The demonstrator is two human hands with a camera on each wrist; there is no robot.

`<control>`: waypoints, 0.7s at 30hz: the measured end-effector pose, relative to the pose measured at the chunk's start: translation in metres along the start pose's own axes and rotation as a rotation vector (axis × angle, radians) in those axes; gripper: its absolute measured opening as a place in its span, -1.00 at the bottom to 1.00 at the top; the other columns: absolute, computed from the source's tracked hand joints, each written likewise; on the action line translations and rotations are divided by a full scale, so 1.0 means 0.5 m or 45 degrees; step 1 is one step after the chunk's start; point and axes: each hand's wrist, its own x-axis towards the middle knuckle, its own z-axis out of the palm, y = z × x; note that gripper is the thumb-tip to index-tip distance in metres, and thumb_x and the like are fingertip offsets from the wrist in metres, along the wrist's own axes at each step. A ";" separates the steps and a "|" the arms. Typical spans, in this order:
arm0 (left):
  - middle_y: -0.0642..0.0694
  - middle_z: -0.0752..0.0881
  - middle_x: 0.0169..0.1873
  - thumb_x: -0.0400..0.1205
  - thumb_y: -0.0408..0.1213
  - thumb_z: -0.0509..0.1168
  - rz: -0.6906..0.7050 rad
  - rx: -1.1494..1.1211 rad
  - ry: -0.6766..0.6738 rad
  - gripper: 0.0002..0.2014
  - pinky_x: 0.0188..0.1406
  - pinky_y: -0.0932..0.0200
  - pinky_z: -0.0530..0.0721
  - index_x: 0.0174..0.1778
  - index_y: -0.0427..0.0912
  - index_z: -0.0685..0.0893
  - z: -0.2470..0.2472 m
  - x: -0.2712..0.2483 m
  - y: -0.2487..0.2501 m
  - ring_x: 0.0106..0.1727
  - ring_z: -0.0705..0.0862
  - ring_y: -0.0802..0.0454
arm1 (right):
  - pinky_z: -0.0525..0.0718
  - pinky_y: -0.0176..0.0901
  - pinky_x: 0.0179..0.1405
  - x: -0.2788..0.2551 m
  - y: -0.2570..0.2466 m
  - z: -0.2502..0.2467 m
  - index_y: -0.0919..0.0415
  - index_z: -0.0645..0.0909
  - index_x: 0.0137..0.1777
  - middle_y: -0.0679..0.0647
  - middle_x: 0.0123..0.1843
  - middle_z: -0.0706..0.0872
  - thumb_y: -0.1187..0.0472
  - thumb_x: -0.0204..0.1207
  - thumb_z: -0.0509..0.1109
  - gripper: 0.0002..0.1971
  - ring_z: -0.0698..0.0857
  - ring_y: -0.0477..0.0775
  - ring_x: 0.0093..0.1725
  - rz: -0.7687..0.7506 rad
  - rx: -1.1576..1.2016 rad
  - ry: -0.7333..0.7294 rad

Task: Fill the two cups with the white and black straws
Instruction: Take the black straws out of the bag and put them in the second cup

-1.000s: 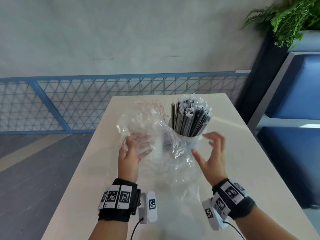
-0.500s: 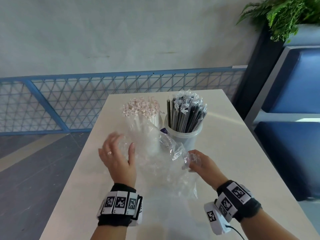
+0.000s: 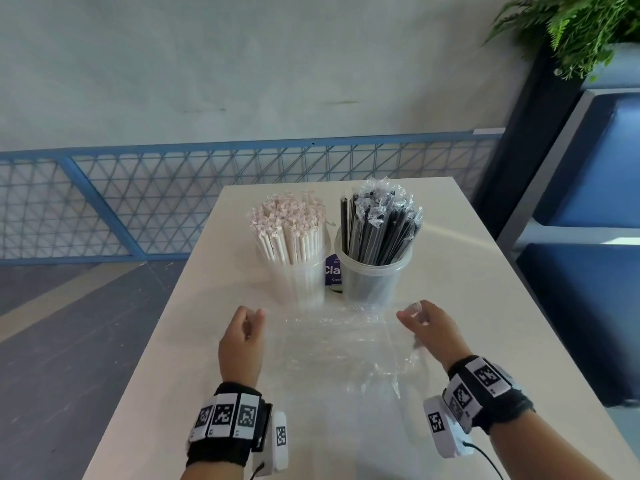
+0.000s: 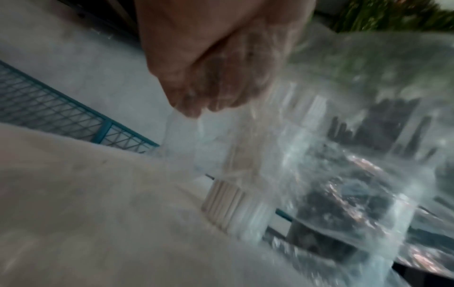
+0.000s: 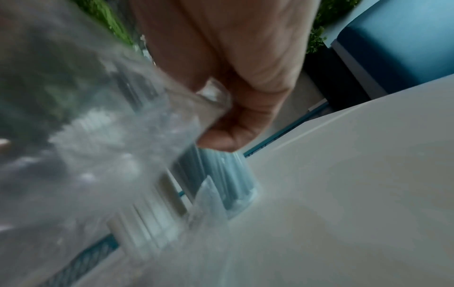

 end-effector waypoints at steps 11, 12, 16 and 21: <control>-0.05 0.50 -0.46 0.66 -0.18 0.23 -0.338 -0.339 -0.117 -0.84 -0.31 0.14 0.37 -0.24 -0.02 0.44 0.056 -0.023 -0.037 -0.44 0.46 0.09 | -0.20 0.31 0.55 -0.058 -0.010 0.099 -0.25 -0.36 0.55 -0.07 0.67 -0.30 -0.53 0.22 -0.42 -0.14 -0.25 0.16 0.66 -0.568 -1.033 -0.411; -0.05 0.50 -0.45 0.69 -0.12 0.16 -0.394 -0.396 -0.110 -0.80 -0.31 0.15 0.37 -0.25 -0.04 0.50 0.060 -0.020 -0.041 -0.41 0.44 0.06 | -0.23 0.37 0.53 -0.051 0.008 0.113 -0.25 -0.52 0.50 -0.03 0.60 -0.49 -0.57 0.07 -0.57 -0.07 -0.40 0.22 0.61 -0.499 -1.096 -0.480; -0.05 0.48 -0.49 0.73 -0.19 0.07 -0.436 -0.447 -0.128 -0.62 -0.47 0.35 0.33 -0.39 -0.20 0.56 0.063 -0.009 -0.044 -0.43 0.38 0.07 | -0.30 0.44 0.50 -0.026 0.039 0.136 -0.18 -0.64 0.40 0.04 0.47 -0.66 -0.60 -0.26 -0.76 0.09 -0.59 0.20 0.45 -0.317 -1.153 -0.638; -0.07 0.49 -0.54 0.62 -0.23 0.28 -0.232 0.107 0.039 -0.65 -0.44 0.14 0.34 -0.47 -0.22 0.43 0.035 0.001 -0.047 -0.40 0.45 -0.12 | -0.27 0.39 0.53 -0.017 0.066 0.145 -0.22 -0.56 0.49 -0.08 0.45 -0.65 -0.61 -0.36 -0.76 0.22 -0.48 0.19 0.58 -0.246 -1.150 -0.782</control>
